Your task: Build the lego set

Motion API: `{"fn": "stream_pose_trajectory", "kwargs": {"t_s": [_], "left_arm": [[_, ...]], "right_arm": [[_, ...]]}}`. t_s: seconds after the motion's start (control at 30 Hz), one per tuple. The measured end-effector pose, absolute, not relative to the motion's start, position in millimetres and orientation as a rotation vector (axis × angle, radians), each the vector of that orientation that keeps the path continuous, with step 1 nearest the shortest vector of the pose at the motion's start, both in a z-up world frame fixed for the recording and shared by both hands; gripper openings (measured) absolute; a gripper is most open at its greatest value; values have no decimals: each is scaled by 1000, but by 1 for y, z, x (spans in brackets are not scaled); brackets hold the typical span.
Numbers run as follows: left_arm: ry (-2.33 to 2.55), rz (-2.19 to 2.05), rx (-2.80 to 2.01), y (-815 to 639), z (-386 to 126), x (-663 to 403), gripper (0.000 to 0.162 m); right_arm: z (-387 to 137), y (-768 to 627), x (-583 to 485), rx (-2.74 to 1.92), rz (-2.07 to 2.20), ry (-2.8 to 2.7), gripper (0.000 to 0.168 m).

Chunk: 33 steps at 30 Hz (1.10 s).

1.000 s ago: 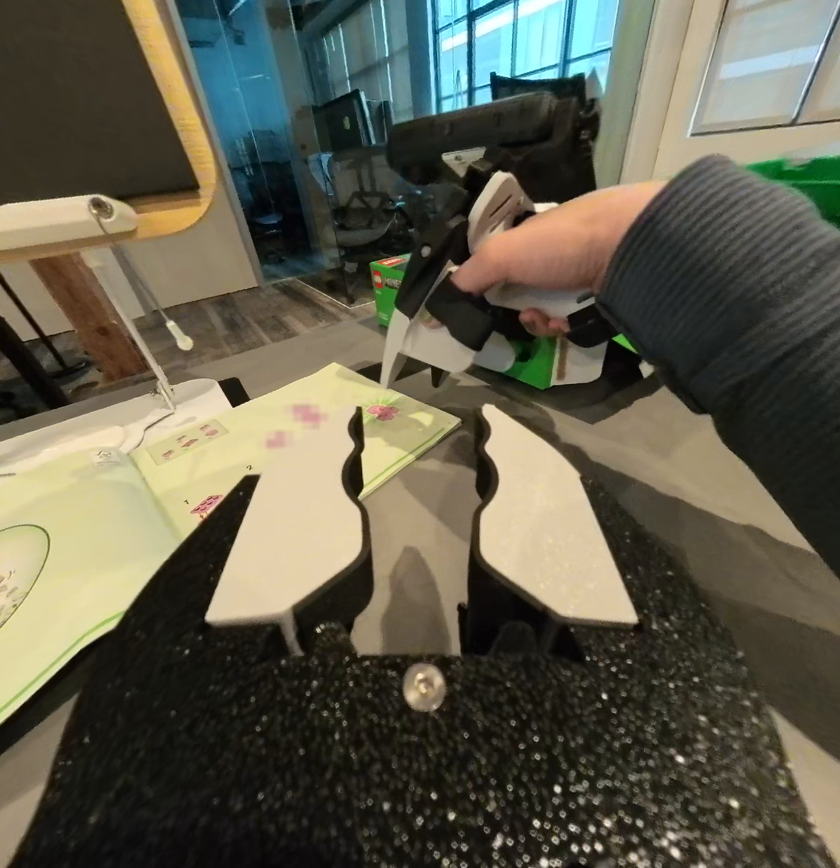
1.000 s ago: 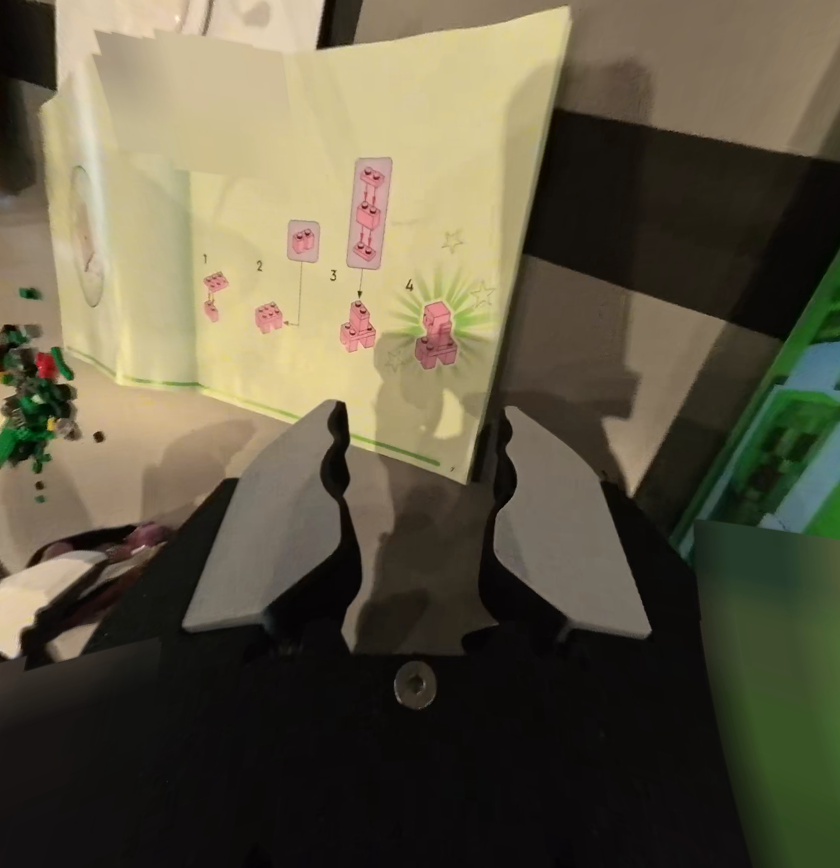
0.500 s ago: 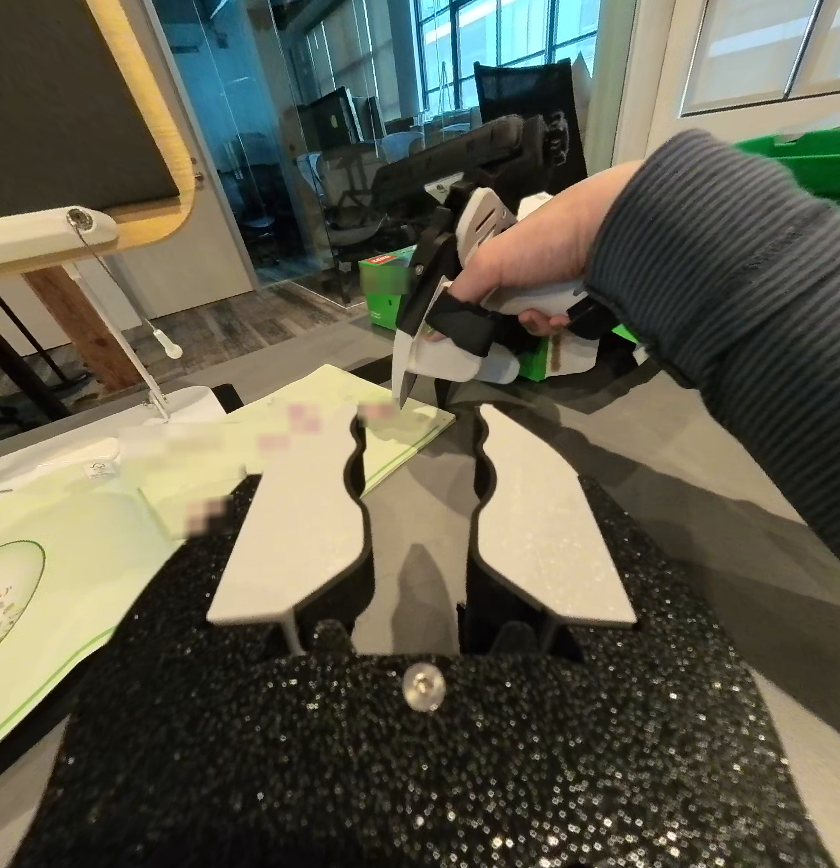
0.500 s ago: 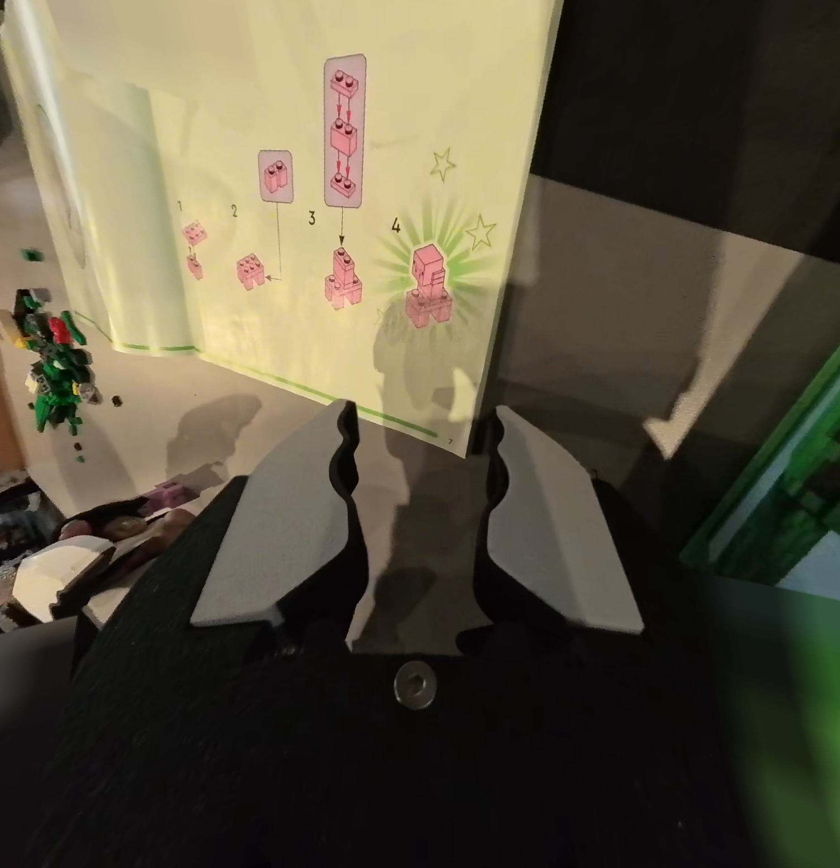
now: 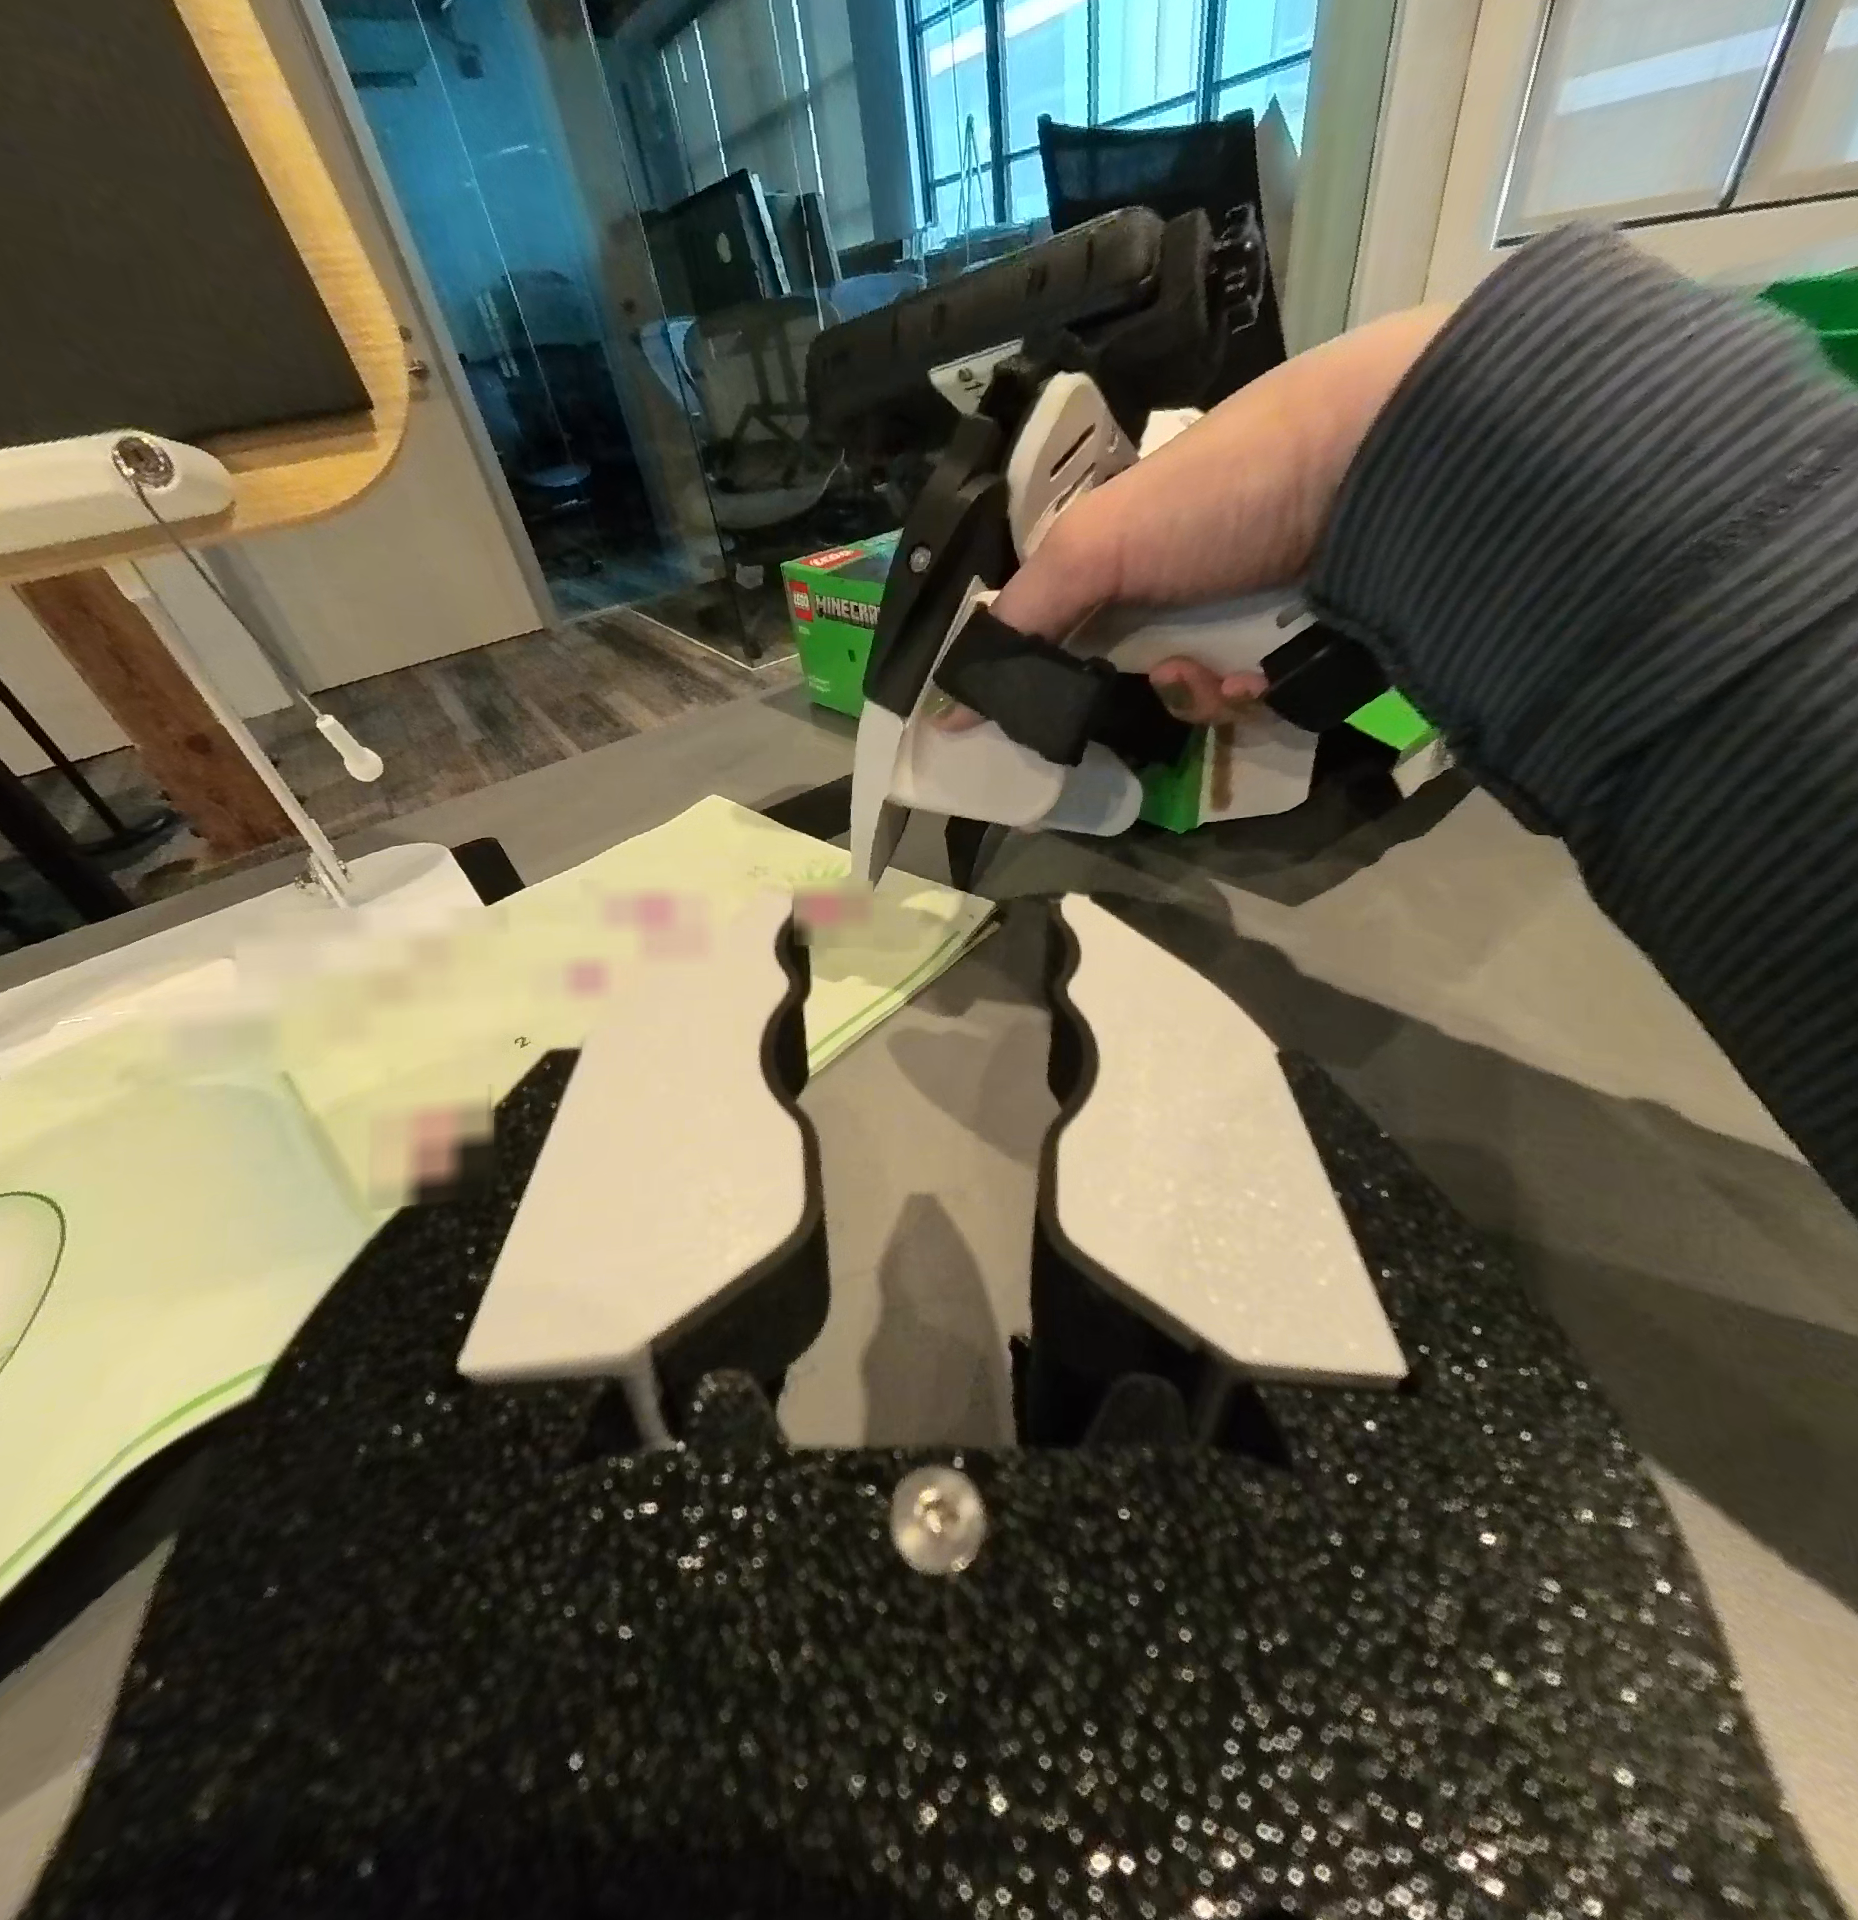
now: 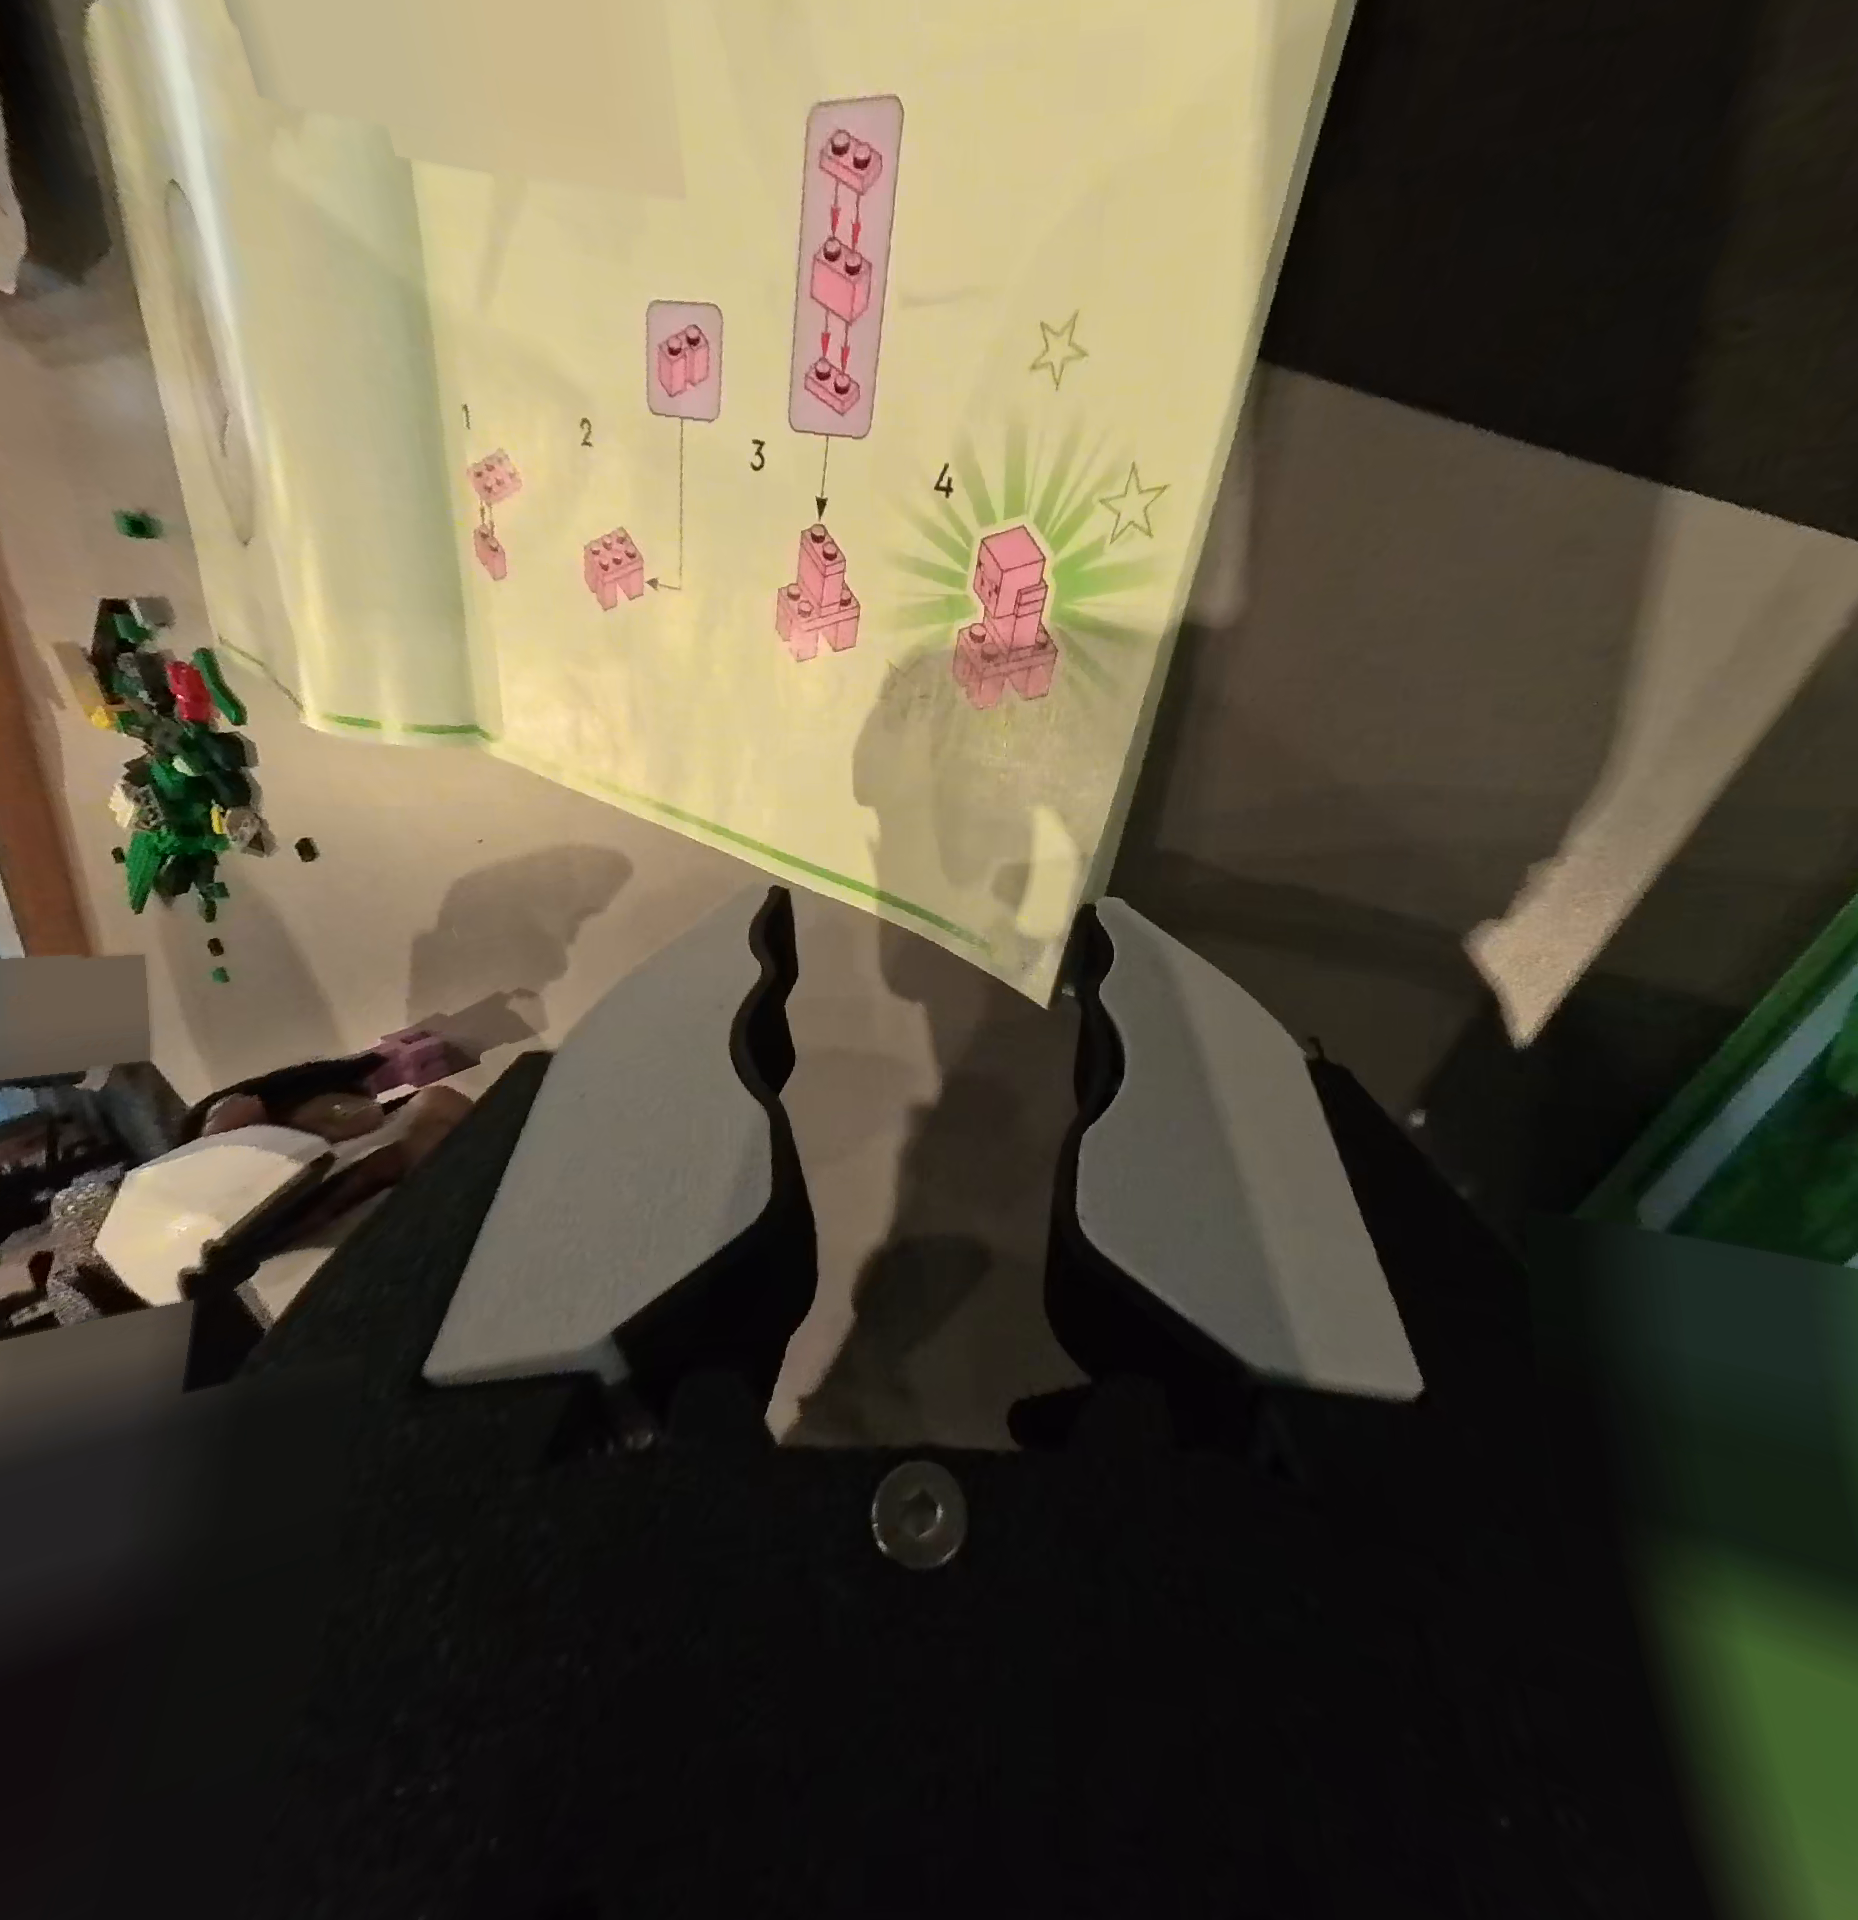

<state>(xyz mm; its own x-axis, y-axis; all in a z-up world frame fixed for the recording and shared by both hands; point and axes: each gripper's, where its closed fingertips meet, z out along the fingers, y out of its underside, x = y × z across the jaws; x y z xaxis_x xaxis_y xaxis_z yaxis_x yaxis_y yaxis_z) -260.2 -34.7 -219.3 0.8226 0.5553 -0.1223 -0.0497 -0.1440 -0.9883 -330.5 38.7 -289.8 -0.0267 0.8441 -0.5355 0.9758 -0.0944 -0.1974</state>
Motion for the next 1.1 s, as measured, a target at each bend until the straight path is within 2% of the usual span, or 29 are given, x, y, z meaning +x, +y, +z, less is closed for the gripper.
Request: {"fn": "stream_pose_trajectory", "kwargs": {"t_s": [0.9, 1.1], "left_arm": [[-404, 533, -1662, -32, -224, -260, 43], [-403, 529, -1665, -32, -224, -260, 43]], "right_arm": [[-290, 38, -326, 2004, -781, 1921, 45], [-294, 40, -326, 2014, -764, 1917, 34]]}}
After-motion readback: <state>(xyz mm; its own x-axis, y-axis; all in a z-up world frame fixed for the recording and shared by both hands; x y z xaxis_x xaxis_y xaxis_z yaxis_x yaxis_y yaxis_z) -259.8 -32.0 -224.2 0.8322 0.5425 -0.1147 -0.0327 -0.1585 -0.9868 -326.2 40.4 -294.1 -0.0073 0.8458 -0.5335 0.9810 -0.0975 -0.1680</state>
